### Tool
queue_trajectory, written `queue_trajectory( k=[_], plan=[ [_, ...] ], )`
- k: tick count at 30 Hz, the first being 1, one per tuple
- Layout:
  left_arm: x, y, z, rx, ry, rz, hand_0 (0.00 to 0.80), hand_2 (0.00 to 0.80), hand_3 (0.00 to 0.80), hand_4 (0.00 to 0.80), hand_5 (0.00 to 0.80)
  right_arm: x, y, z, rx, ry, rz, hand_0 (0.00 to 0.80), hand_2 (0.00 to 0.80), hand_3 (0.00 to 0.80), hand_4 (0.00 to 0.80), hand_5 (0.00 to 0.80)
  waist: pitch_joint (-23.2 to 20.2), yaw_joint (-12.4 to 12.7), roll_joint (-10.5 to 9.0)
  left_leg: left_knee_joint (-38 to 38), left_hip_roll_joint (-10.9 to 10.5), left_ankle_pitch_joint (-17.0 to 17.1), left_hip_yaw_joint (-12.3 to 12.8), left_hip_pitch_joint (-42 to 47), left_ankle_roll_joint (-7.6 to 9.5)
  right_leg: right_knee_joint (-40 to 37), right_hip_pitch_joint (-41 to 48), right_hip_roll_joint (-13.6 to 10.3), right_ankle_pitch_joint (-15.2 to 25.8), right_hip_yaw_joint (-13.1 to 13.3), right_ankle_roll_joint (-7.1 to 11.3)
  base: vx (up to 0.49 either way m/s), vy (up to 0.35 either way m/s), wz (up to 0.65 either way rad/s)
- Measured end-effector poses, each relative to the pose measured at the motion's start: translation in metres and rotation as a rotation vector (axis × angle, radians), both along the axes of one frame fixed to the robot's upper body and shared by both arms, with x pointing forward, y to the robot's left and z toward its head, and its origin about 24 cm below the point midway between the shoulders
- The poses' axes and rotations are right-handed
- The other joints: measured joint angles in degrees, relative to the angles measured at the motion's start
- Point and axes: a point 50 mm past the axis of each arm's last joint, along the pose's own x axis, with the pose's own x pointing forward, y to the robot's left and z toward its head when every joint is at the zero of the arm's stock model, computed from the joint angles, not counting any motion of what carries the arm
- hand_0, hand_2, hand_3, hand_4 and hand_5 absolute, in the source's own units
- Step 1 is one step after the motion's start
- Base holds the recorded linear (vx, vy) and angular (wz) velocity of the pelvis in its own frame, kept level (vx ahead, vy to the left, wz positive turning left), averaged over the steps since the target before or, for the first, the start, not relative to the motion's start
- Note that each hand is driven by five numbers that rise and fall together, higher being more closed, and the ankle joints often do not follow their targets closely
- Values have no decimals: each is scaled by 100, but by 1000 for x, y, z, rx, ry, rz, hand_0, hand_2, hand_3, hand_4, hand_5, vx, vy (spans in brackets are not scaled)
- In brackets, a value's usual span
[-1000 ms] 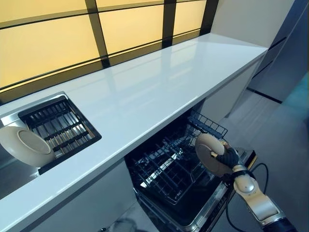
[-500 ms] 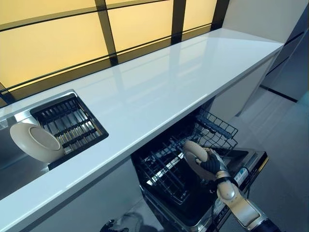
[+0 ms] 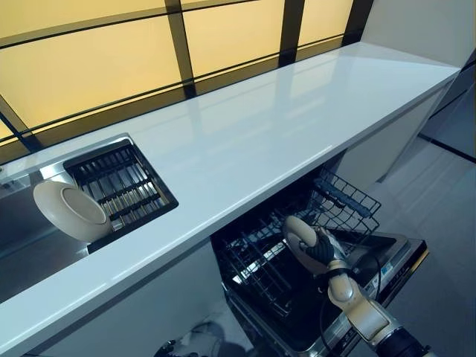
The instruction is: Take plates into dishwasher
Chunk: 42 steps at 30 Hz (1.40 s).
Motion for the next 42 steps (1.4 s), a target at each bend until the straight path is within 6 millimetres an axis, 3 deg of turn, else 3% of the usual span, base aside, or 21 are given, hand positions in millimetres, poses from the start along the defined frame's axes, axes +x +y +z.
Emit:
queue_trajectory(
  k=[12, 29, 42],
  plan=[
    [2, 1, 1, 6, -6, -11, 0, 0, 0, 0, 0, 16, 4, -4, -1, 2, -46, 800, 800, 800, 800, 800, -29, -6, 6, -34, -6, 19, -10, -1, 7, 1, -9, 0, 1, -8, 0, -3, -1, 0],
    [-8, 13, 1, 28, 3, 25, 0, 0, 0, 0, 0, 17, 6, -19, 4, 74, -53, 800, 800, 800, 800, 800, -213, -4, -177, -91, -6, 48, 12, 100, 13, 4, 56, 4, 2, 20, 2, 10, 0, 0],
    [-9, 14, 1, 24, 7, 25, 0, 0, 0, 0, 0, 27, 3, -14, -17, 63, -74, 800, 800, 800, 800, 800, -190, 17, -72, -121, -15, 87, -25, -8, 18, 6, -40, 6, 3, 20, 2, -10, 1, 0]
  ],
)
